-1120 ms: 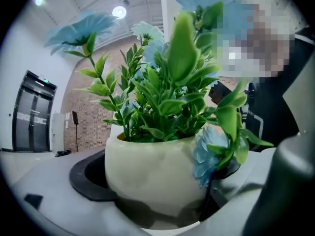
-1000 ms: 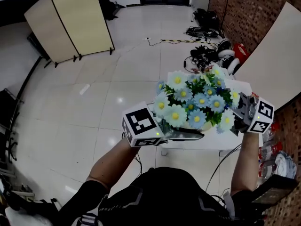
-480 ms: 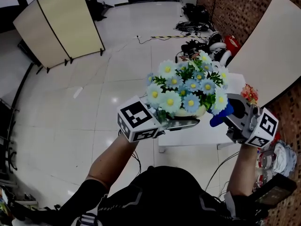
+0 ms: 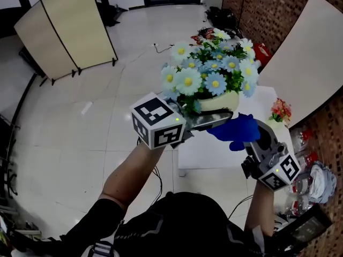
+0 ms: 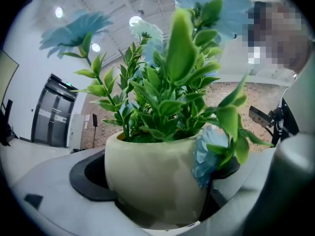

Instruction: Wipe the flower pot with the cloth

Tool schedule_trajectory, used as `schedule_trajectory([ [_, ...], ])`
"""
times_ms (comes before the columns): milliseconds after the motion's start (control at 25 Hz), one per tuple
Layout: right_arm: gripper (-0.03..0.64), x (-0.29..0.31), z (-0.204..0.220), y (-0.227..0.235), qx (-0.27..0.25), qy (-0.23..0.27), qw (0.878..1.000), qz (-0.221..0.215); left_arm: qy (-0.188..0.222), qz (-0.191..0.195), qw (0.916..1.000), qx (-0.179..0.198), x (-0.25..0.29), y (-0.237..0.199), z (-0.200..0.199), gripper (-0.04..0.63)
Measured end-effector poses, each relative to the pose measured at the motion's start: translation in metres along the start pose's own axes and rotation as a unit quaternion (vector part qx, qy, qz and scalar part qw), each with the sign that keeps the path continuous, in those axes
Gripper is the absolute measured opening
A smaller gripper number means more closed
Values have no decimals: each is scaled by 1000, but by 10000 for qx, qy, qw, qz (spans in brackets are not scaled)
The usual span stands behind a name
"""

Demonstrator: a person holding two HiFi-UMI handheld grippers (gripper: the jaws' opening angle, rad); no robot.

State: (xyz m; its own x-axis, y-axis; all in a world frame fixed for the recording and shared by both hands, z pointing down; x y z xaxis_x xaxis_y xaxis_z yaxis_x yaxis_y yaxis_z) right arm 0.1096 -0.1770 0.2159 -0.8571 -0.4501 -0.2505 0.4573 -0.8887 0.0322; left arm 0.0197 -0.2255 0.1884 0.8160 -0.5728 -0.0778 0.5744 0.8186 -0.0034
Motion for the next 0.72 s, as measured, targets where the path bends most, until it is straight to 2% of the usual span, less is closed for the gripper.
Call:
schedule_trajectory([
  [120,63,15,15,5,-38,-85,9996,276,40,93,9999,77,-1,4,-5,565],
  [400,63,37,21,26,304,-4,9975,639,102,70,9998,141,0,8,-8,565],
  [560,63,56,35,31,504,-102,9962,699,127,152,9998,-15,1,12,-9,565],
  [720,63,88,41,5,701,-270,9952,634,-23,179,9998,51,-16,24,-21,565],
])
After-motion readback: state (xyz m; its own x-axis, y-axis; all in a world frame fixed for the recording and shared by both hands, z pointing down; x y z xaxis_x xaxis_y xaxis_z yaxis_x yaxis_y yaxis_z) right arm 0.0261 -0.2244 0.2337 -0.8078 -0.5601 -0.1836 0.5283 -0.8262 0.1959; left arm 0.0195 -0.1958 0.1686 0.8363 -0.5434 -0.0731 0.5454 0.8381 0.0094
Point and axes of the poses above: the fingertips, and each gripper's own axes: x forward along the fingers, y to its right, z out of its underside, the point moved 1 cm from there along -x, backward along the fingers
